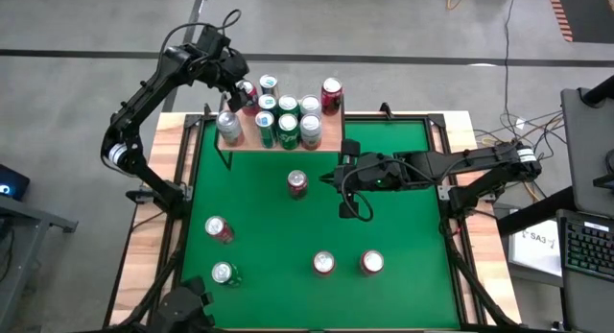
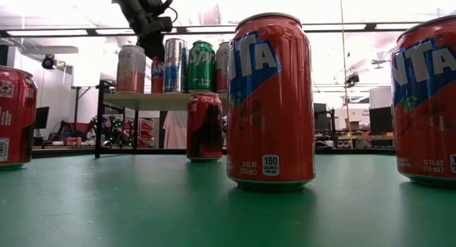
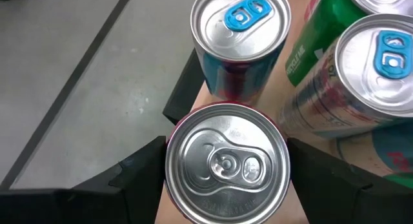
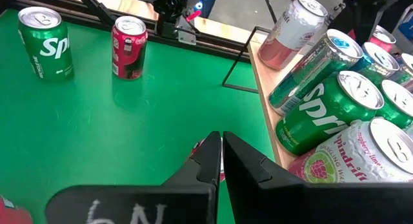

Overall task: Place canned beverage on shelf
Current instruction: Put the orange can on the shelf

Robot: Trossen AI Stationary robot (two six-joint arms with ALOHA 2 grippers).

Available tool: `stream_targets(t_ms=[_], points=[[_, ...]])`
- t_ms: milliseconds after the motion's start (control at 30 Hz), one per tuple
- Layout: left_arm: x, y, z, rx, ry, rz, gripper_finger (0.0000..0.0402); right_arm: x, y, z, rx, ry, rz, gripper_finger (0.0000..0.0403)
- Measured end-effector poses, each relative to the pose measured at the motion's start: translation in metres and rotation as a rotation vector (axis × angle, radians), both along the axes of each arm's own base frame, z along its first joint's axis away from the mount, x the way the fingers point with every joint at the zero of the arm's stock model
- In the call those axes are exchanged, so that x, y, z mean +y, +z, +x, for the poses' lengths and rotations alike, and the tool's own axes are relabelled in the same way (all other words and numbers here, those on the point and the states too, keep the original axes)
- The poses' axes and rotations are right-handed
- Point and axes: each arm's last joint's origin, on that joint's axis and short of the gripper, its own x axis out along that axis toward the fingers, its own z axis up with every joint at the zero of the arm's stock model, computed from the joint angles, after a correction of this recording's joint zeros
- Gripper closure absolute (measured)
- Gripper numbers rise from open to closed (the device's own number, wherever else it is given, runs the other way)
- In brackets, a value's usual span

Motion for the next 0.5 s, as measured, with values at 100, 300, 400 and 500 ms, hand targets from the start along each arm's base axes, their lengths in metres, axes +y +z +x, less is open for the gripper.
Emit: stream_targets(t_ms=[100,300,400,500], points=[[0.0001,-0.0001,0.0001,0.000,0.000,0.000,0.0134,0.0000,0.0000,0.0000,0.000,0.000,0.000,0.0394],[0.0008,-0.0011,0.0005,0.000,0.002,0.005,0.0124,0.0000,0.0001,0.0001,-0.002,0.000,0.000,0.0394],[0.0010,-0.0050,0.0006,0.008,0.002,-0.006,0.0124,0.0000,0.0001,0.0001,-0.002,0.000,0.000,0.0394],[0.0020,-0.0098,0.0012,0.013,0.003,-0.012,0.0123,0.0000,0.0000,0.0002,-0.001,0.000,0.000,0.0394]])
